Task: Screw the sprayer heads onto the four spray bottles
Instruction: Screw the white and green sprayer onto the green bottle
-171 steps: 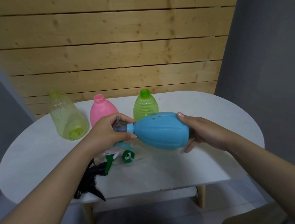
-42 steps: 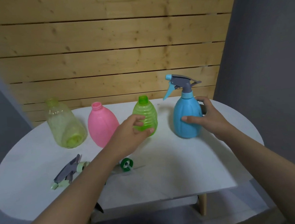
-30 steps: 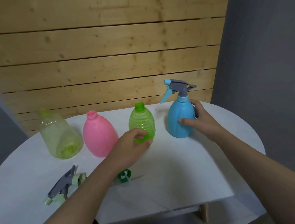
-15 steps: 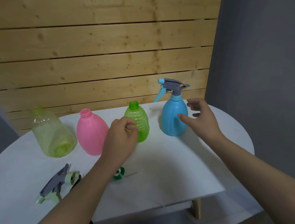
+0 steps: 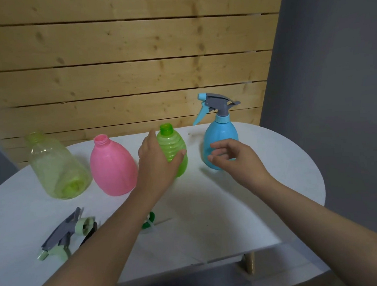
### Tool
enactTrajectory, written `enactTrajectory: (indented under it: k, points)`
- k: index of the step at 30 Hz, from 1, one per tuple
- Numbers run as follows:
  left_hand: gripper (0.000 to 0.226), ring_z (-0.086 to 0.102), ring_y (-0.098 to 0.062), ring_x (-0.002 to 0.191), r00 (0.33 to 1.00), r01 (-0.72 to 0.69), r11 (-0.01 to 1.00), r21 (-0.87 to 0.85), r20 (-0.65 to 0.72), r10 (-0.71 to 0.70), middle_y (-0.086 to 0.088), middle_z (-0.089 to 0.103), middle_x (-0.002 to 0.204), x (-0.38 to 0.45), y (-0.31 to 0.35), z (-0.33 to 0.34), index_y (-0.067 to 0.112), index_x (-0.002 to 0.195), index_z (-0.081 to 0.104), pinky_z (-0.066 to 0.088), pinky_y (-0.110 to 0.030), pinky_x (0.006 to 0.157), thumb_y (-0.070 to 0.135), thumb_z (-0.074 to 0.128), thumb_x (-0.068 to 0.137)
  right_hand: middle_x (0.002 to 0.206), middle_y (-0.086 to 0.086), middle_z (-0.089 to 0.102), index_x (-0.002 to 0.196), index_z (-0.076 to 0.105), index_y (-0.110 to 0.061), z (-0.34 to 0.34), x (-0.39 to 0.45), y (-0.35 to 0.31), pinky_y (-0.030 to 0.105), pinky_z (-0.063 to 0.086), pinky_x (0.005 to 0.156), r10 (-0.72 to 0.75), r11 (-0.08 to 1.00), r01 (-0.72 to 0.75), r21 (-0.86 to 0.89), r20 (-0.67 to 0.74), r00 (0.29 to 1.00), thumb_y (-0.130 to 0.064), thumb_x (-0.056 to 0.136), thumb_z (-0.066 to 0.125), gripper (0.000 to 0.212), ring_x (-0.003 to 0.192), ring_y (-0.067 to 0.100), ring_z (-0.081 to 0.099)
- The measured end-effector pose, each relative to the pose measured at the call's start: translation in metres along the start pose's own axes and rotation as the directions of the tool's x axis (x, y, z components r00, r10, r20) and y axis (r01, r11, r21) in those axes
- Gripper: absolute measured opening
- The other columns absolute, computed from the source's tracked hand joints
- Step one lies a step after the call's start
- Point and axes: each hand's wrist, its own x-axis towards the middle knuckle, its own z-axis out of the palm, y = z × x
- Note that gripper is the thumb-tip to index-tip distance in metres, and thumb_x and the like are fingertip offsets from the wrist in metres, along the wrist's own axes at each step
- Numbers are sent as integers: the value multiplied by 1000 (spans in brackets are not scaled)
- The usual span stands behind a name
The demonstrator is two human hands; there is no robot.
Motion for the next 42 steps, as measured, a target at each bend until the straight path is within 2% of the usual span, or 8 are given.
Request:
enactTrajectory:
  k: [6, 12, 17, 20, 24, 27, 32, 42]
  points:
    - [81, 42, -29, 125, 999, 35, 998, -45, 44, -33, -12, 42, 139, 7, -6, -1, 17, 141, 27, 38, -46, 102, 33, 71, 76, 86, -8, 62, 106, 63, -19, 8, 7, -1, 5, 43, 64, 4, 1000, -3, -31, 32, 999, -24, 80, 71, 27, 61, -7, 56]
    - [55, 56, -6, 96, 981, 112, 957, -269, 184, -63, 13, 55, 110, 0, 3, -19, 29, 118, 48, 45, -22, 74, 36, 75, 72, 122, -6, 56, 128, 51, -25, 8, 4, -5, 22, 46, 87, 12, 991, 11, -132, 170, 985, -34, 74, 76, 60, 104, 10, 57]
    - [66, 64, -16, 105, 904, 268, 831, -487, 425, -42, -1, 61, 121, -21, 9, -45, 24, 122, 54, 52, -35, 91, 46, 71, 63, 124, -7, 59, 136, 42, -25, 13, -8, -14, 15, 49, 86, -31, 999, 43, -19, 428, 903, -34, 67, 79, 79, 109, 4, 58]
    - [50, 65, -11, 103, 885, 276, 823, -497, 465, -17, 0, 65, 118, -32, 8, -54, 23, 119, 57, 53, -28, 87, 42, 66, 74, 114, -9, 64, 132, 44, -28, 14, -14, -17, 21, 51, 87, -12, 1000, 15, -3, 441, 897, -43, 56, 80, 86, 104, 4, 62]
    - [20, 61, 9, 87, 892, 229, 931, -283, 444, -84, 21, 63, 101, -42, -7, -73, 38, 104, 58, 45, -7, 66, 47, 51, 88, 113, -11, 62, 132, 45, -31, 18, -19, -18, 25, 50, 90, 23, 992, 33, -121, 431, 902, -40, 60, 84, 82, 102, 3, 60]
    - [23, 58, 3, 93, 895, 158, 983, -95, 435, -102, 23, 61, 102, -49, -23, -83, 31, 108, 63, 39, -4, 68, 41, 54, 89, 114, -7, 61, 130, 45, -31, 16, -20, -17, 27, 50, 89, 67, 979, 22, -202, 421, 904, -40, 60, 84, 81, 103, 8, 59]
    - [54, 41, -17, 131, 798, 44, 934, 355, 550, -247, 9, 48, 141, -57, -44, -90, 31, 131, 51, 27, -37, 108, 55, 55, 83, 111, -11, 60, 124, 46, -36, 7, -22, -17, 16, 46, 76, 95, 968, 19, -249, 440, 893, -39, 61, 84, 74, 98, 0, 57]
    - [58, 52, -16, 114, 803, 91, 963, 254, 554, -222, 6, 59, 126, -51, -58, -92, 26, 123, 58, 40, -29, 95, 49, 71, 72, 125, -6, 54, 135, 41, -35, -8, -19, -17, 28, 44, 96, 154, 918, 72, -390, 517, 842, -39, 59, 85, 87, 113, 13, 52]
